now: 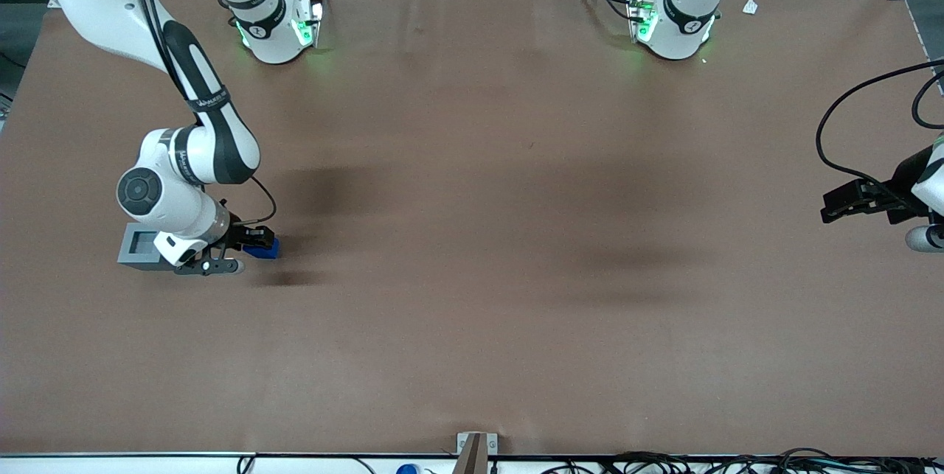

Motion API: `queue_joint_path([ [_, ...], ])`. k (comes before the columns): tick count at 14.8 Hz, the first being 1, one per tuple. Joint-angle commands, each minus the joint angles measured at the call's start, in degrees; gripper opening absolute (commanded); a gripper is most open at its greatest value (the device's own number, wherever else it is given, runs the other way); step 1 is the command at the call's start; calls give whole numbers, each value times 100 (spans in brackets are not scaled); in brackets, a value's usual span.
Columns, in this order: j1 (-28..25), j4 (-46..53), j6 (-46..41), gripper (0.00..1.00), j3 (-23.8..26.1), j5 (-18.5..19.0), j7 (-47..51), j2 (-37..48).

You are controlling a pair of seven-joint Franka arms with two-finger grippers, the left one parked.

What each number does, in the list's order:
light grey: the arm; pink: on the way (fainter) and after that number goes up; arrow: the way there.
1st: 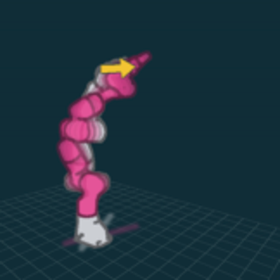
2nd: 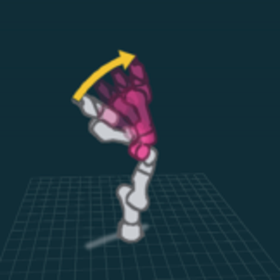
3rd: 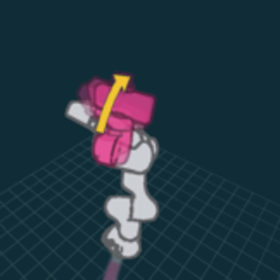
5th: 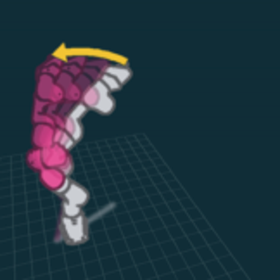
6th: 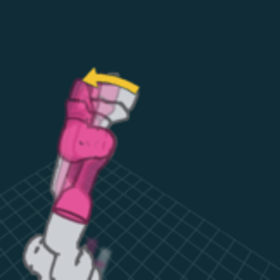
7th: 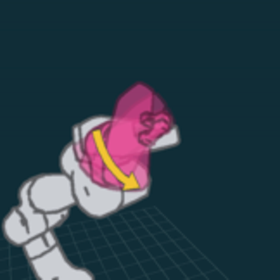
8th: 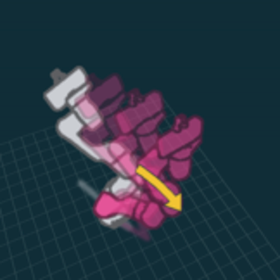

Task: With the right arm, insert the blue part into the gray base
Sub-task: 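Lift the blue block and carry it over the gray base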

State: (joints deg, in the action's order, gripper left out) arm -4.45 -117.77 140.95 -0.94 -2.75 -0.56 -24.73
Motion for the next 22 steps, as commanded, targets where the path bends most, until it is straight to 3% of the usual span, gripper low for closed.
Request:
queue_joint_path([
  [1, 67, -71, -41, 45, 32, -41, 12, 91],
  [5, 234, 367, -777, 33, 23, -50, 4, 152],
  [8, 392, 737, -1350, 31, 23, -50, 12, 248],
  [15, 1059, 756, -1272, 31, 23, -50, -75, 864],
  [22, 1736, 694, -1149, 29, 23, -50, -1209, 926],
])
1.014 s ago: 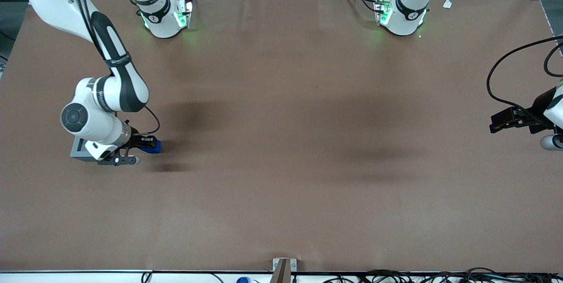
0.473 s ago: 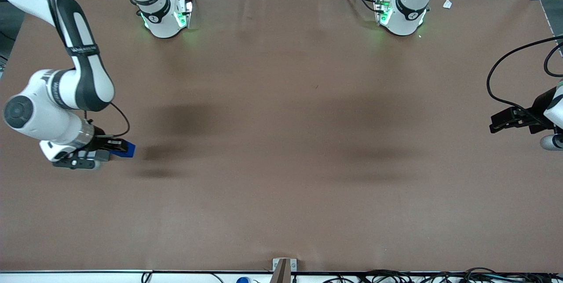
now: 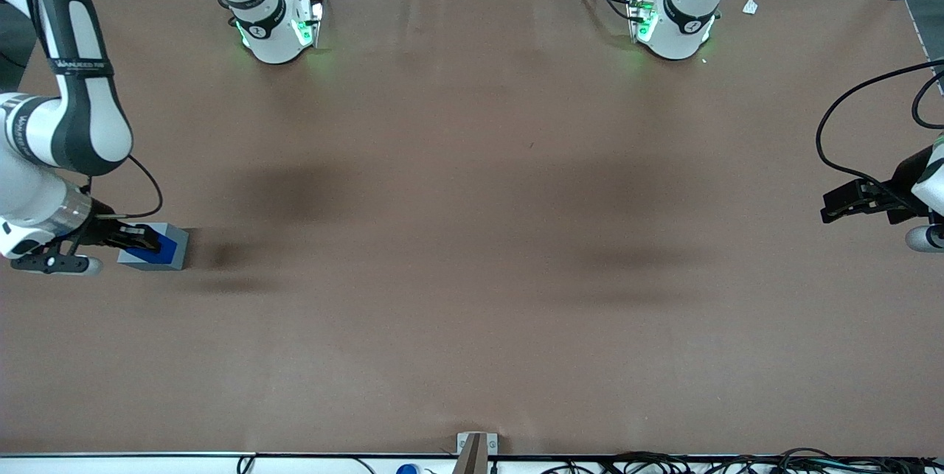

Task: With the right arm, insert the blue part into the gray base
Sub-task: 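Lower the blue block into the gray base's square opening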

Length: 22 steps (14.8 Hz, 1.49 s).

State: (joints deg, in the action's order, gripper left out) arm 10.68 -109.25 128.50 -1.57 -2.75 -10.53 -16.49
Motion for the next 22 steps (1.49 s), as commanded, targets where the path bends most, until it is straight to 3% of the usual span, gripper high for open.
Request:
queue_joint_path([
  [1, 276, -176, 132, 29, 86, -42, -230, 93],
  [5, 619, -176, 185, 29, 86, -42, -634, 23],
  [22, 821, -167, 369, 28, 86, -59, -898, -320],
])
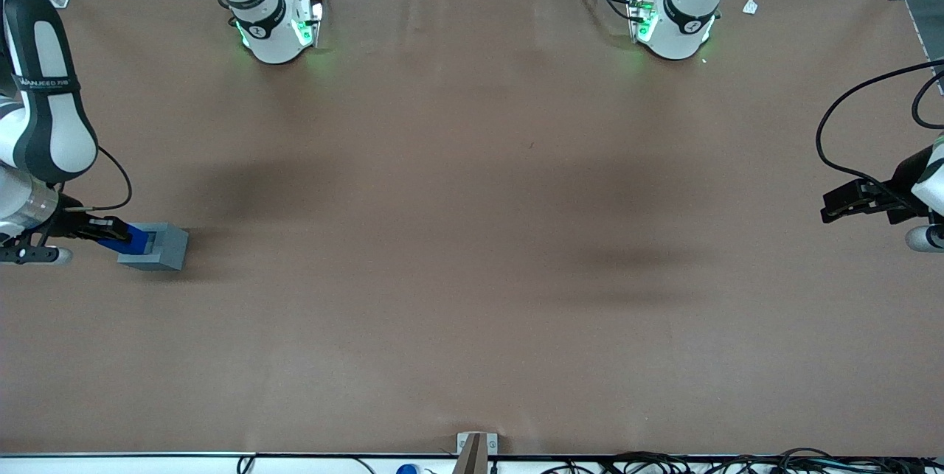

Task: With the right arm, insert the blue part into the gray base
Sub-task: 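Lower the blue block into the gray base's square opening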

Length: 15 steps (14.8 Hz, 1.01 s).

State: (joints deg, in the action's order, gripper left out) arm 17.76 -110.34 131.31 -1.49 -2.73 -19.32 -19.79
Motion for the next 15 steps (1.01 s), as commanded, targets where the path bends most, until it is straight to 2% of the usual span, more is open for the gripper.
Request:
queue_joint_path([
  [1, 105, -58, 70, 28, 79, -61, 33, 10],
  [15, 26, -84, 87, 29, 79, -61, 139, -87],
])
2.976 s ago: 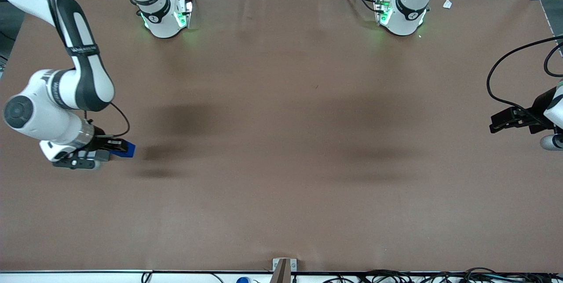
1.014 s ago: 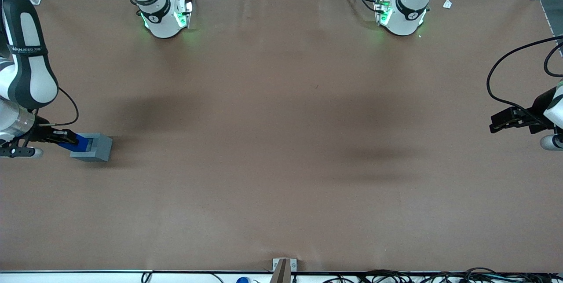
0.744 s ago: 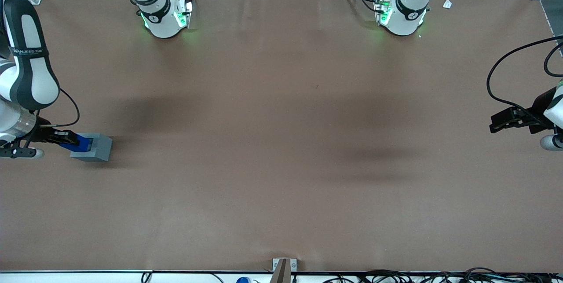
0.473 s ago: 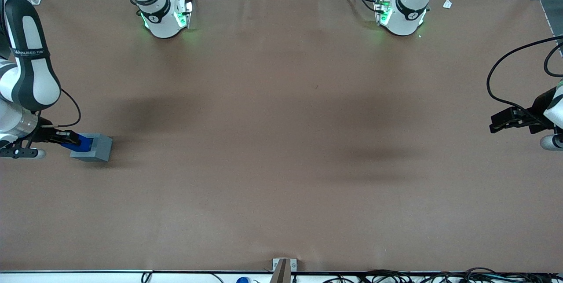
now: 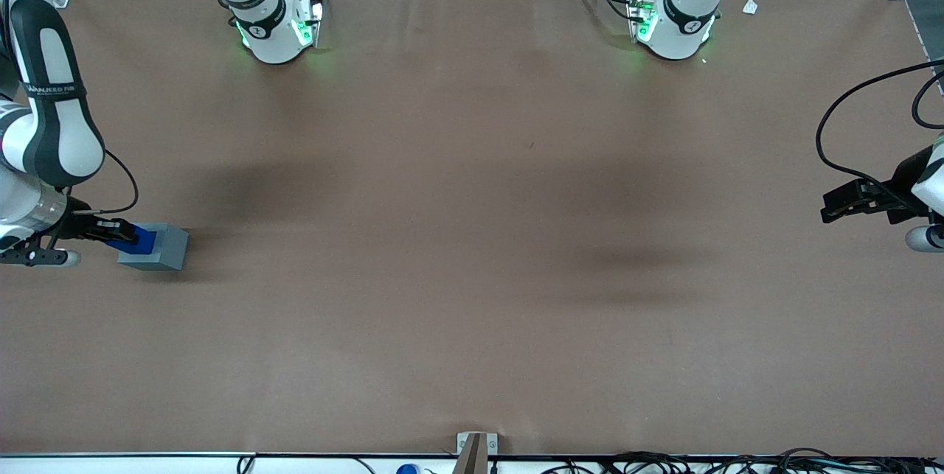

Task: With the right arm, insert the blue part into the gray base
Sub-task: 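Lower the blue block into the gray base's square opening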

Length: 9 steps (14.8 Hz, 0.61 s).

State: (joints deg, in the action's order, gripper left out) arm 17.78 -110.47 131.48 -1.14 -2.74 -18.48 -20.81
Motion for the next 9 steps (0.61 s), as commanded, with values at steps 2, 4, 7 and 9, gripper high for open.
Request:
queue_joint_path([
  [2, 42, -71, 158, 29, 44, -60, 55, -28],
  [4, 42, -71, 229, 29, 44, -60, 46, -55],
  [7, 33, -71, 299, 29, 44, -60, 46, -90],
  [9, 33, -80, 282, 29, 44, -60, 55, -99],
])
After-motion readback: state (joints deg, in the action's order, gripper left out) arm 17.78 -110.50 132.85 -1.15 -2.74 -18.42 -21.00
